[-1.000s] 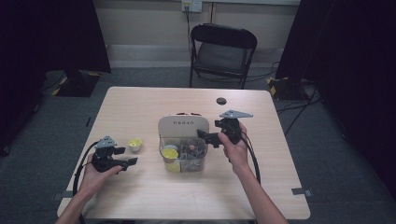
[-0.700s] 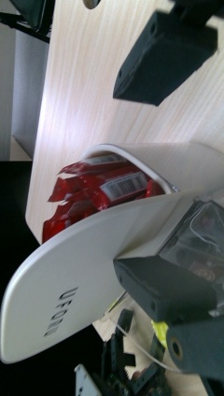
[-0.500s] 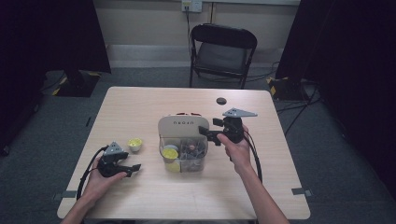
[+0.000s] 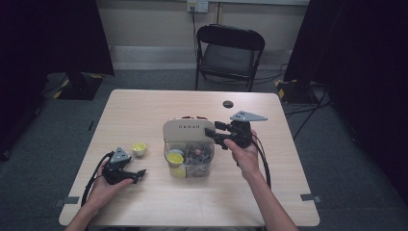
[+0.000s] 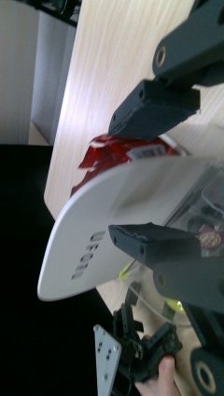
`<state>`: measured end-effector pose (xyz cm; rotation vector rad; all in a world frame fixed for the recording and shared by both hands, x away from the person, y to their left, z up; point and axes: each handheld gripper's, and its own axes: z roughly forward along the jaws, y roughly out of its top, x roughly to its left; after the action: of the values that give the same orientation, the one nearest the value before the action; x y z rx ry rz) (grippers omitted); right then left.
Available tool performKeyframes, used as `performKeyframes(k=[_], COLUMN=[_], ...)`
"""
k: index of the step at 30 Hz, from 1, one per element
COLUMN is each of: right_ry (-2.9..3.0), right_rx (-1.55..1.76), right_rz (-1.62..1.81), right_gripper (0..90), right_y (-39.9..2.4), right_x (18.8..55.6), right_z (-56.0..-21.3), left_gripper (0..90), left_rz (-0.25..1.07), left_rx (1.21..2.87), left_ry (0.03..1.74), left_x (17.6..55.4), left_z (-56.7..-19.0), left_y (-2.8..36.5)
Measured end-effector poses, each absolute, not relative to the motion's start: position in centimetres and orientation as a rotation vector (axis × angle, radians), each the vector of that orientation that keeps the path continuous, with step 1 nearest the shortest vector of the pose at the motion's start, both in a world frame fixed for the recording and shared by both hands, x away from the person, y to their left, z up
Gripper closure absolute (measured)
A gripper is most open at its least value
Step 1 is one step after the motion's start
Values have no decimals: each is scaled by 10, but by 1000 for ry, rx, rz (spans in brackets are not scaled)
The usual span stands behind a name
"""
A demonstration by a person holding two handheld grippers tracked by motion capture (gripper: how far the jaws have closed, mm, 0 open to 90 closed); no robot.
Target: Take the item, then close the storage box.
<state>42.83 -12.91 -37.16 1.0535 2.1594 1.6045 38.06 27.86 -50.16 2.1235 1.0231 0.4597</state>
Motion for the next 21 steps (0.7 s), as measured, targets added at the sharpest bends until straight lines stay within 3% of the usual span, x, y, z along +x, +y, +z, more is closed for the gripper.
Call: performKeyframes(k=[8,21], right_ry=[2185,2200], right_rx=[1015,1007], right_rz=[1627,1636], right_gripper=[530,520], right_y=[-127,-127], right_x=[422,424], right_z=[-367,-368], left_gripper=[158,158], left_rz=[456,456], left_rx=[2123,2123], left_ry=[1025,1025], left_x=[381,381], left_z=[-502,-502], left_y=[279,279])
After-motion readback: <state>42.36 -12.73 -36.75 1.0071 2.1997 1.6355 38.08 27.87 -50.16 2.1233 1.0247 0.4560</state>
